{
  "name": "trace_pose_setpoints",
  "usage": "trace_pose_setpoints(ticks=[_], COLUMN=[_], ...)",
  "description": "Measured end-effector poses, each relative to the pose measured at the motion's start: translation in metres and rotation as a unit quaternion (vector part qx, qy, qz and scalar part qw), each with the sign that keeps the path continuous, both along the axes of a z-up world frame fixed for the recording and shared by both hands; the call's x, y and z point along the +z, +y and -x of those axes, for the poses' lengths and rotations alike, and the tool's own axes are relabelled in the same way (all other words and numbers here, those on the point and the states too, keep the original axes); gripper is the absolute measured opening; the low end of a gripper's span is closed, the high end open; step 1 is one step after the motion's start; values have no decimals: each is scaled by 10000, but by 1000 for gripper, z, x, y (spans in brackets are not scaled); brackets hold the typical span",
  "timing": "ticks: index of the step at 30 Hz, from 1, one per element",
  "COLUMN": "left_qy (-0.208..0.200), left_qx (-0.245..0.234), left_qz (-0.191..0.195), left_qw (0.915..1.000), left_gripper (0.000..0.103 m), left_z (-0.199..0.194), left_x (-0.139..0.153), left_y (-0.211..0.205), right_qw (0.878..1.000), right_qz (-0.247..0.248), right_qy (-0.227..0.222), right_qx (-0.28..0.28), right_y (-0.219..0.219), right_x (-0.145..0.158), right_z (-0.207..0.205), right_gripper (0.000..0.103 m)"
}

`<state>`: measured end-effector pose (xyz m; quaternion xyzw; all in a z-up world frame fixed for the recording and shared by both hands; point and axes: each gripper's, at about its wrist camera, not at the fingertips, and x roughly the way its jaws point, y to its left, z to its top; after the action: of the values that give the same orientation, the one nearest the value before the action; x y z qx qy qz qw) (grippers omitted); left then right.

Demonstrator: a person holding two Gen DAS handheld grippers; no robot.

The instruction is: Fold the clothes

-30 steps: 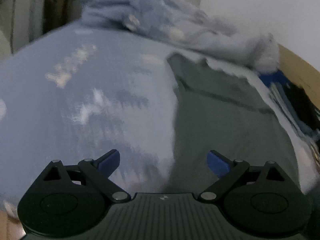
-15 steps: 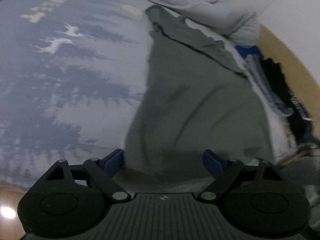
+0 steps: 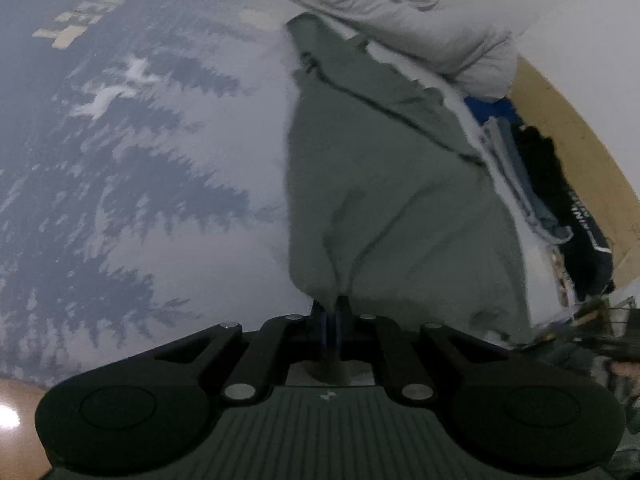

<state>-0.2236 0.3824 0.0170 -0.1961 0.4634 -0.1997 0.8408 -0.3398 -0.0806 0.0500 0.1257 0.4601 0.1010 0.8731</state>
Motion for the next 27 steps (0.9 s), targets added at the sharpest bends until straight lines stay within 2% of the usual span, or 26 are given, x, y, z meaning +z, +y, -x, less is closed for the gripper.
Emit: trace_pose_setpoints(ticks=[3,4,5,9,10,11,12,13,14,19,22,27], left_qy=[-77,-98,-96,-86,-89,-91,-94,-96,-98,-91,-190,-424], left_qx=[-55,-73,-87,-63,-48,-30,-12,6,24,185,218,340], left_qz=[20,26,24,-18,-26,-21,-16,-11,-7,166,82,177], left_qw=[10000,9999,9999,9999,9999,10000,10000,10000,9999,9997,9995,9984], left_gripper=[6,6,6,6,6,6,6,6,6,6,6,5], left_z=[0,0,-1,-2,-1,-1,-1,0,0,6,10,19], left_x=[7,10,11,14,15,16,17,18,19,26,37,61], left_y=[-8,-11,-12,-17,-18,-18,-18,-17,-17,-15,-16,-17], right_qw=[9994,9990,9990,9984,9973,9956,9932,9911,9901,9872,9824,9740], right_qz=[-115,-131,-60,490,672,865,1060,1167,1159,1209,1382,1634], right_qy=[248,323,349,298,263,221,176,150,162,112,9,-213], right_qx=[-224,-294,-285,-5,127,287,452,626,769,1039,1257,1558], right_y=[-4,-5,-1,23,31,38,45,51,54,57,49,27], right_x=[-20,-27,-31,-42,-42,-43,-43,-42,-40,-19,8,62], right_z=[-11,-15,-18,-21,-18,-15,-12,-10,-8,-3,0,-1], right_gripper=[90,81,78,76,70,63,48,23,7,6,6,6])
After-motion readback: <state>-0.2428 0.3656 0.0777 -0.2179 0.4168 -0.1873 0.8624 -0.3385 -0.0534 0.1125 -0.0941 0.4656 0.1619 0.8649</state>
